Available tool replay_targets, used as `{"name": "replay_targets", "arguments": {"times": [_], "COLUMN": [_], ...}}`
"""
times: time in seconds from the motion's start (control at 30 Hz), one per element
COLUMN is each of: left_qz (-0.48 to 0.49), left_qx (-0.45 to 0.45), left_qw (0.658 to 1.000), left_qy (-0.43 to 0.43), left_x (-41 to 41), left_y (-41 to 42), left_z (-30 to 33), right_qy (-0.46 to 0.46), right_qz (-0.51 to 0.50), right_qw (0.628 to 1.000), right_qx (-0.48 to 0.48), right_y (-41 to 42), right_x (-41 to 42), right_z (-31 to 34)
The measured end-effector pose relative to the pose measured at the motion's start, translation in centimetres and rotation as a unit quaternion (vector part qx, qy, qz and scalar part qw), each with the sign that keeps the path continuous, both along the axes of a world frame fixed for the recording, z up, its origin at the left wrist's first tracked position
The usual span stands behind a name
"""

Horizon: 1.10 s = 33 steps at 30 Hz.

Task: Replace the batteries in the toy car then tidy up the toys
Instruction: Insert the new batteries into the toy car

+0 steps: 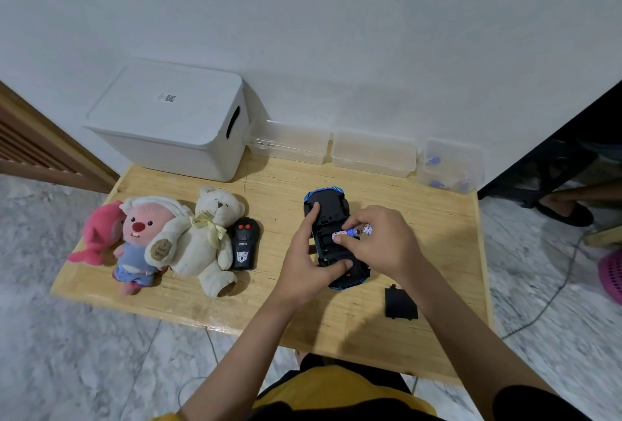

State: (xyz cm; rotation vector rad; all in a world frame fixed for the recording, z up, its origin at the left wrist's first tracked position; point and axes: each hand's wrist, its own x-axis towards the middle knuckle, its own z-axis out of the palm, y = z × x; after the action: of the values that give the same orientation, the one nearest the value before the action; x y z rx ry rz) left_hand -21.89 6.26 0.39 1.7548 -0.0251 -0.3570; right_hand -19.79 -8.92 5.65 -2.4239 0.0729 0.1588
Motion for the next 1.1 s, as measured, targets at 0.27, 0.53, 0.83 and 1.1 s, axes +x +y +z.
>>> {"name": "replay_targets", "arguments": {"times": [0.27,0.53,0.83,1.1], "left_qz": [-0.004,-0.015,0.001,0.001], "left_qx": [-0.003,-0.013,-0.020,-0.031], "left_qw": [1.000,1.000,1.000,1.000], "left_qy": [0.000,0.010,-0.007,0.002], "left_x": [0.2,0.4,0.4,0.1], "left_y": [0.3,0.6,0.6,0.8], "left_z": [-0.2,-0.1,0.5,0.1], "right_qy": [0.055,-0.001,-0.050,0.005], "right_qz": [0.117,0.135,0.105,0.082], "right_qw": [0.983,0.986,0.992,0.996], "right_qx": [-0.133,-0.096,-0.046,-0.035], "right_y": [0.1,0.3,0.3,0.1], "right_x": [0.8,1.0,0.3,0.3], "right_z": [0.8,0.8,-0.8,-0.9]}}
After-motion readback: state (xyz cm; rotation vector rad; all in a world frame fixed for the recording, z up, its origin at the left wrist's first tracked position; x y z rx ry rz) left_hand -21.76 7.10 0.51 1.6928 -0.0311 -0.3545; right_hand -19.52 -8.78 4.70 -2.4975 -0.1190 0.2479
